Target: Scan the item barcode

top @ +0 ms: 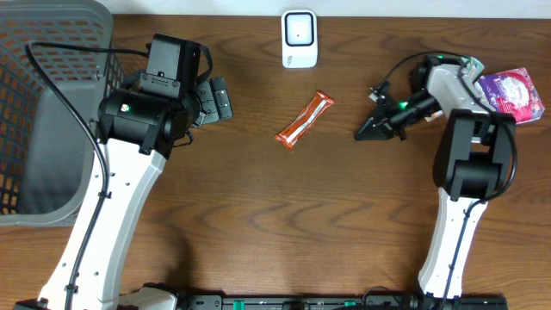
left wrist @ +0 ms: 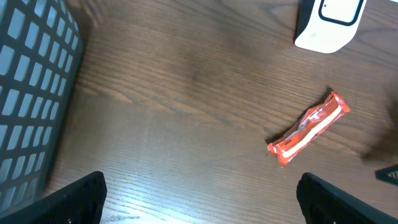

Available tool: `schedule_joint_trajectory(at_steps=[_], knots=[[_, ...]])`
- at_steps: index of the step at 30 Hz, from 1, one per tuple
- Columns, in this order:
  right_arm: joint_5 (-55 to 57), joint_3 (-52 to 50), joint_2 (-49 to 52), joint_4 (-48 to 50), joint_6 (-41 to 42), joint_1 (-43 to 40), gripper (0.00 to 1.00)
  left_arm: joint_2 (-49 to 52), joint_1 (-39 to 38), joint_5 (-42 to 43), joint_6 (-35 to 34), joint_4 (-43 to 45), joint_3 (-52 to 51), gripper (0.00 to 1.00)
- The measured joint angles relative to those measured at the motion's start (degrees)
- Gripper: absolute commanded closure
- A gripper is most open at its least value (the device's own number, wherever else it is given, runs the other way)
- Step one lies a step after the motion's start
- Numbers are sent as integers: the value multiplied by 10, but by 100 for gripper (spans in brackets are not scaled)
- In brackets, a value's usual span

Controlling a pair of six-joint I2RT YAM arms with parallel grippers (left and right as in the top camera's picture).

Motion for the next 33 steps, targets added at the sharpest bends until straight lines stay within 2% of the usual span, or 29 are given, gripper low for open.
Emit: schedule_joint_trajectory(at_steps=[3,5,8,9,11,12,13,17,20,22,27,33], knots=[[1,0,-16,16,-9,12,81,0,0,0,0,0,0,2],[2,0,-34,36,-8,29,73,0,0,0,0,0,0,2],[23,0,-70,81,15,63,69,0,0,0,0,0,0,2],[38,0,-83,99,31,76,64,0,0,0,0,0,0,2],[102,0,-115,140,82,109,39,0,0,0,0,0,0,2],[136,0,-128,154,105,124,23,0,0,0,0,0,0,2],[174,0,-140,166,128,140,2,0,0,0,0,0,0,2],[320,0,-170,209,210,206,1,0,0,0,0,0,0,2],[380,0,-171,237,243,248,3,0,0,0,0,0,0,2],[406,0,-170,251,257,272,13,0,0,0,0,0,0,2],[443,0,-170,311,275,318,6,0,0,0,0,0,0,2],[560,-4,-167,319,334,352,8,0,0,0,0,0,0,2]])
